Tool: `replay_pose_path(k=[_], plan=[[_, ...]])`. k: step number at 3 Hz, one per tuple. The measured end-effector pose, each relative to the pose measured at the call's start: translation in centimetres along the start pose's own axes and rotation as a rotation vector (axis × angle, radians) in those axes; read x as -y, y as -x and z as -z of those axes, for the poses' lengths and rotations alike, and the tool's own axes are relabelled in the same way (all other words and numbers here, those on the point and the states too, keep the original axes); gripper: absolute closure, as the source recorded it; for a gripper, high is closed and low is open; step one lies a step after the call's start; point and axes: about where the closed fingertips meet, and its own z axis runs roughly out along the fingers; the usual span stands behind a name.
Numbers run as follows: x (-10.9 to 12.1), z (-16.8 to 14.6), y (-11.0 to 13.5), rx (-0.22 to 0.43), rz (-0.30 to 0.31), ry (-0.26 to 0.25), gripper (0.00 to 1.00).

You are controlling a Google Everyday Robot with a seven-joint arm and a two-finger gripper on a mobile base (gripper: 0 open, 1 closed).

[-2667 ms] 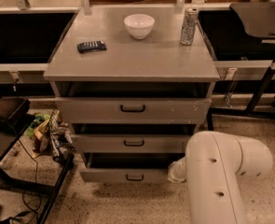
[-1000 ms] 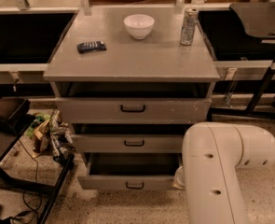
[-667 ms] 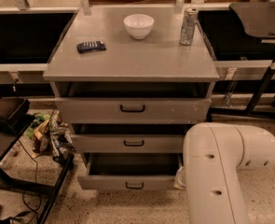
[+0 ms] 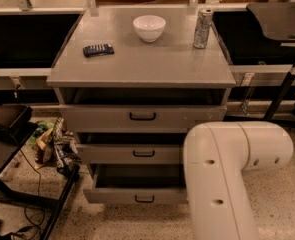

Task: Open bottom drawer

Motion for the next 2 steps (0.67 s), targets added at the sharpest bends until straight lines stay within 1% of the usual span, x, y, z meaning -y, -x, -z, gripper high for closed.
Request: replay_pose_path(k=[1, 2], plan=[[-0.06, 0.23, -0.62, -0.014, 0.006, -0.001, 0.00], [-0.07, 0.21, -0.62, -0.013, 0.006, -0.001, 0.00]])
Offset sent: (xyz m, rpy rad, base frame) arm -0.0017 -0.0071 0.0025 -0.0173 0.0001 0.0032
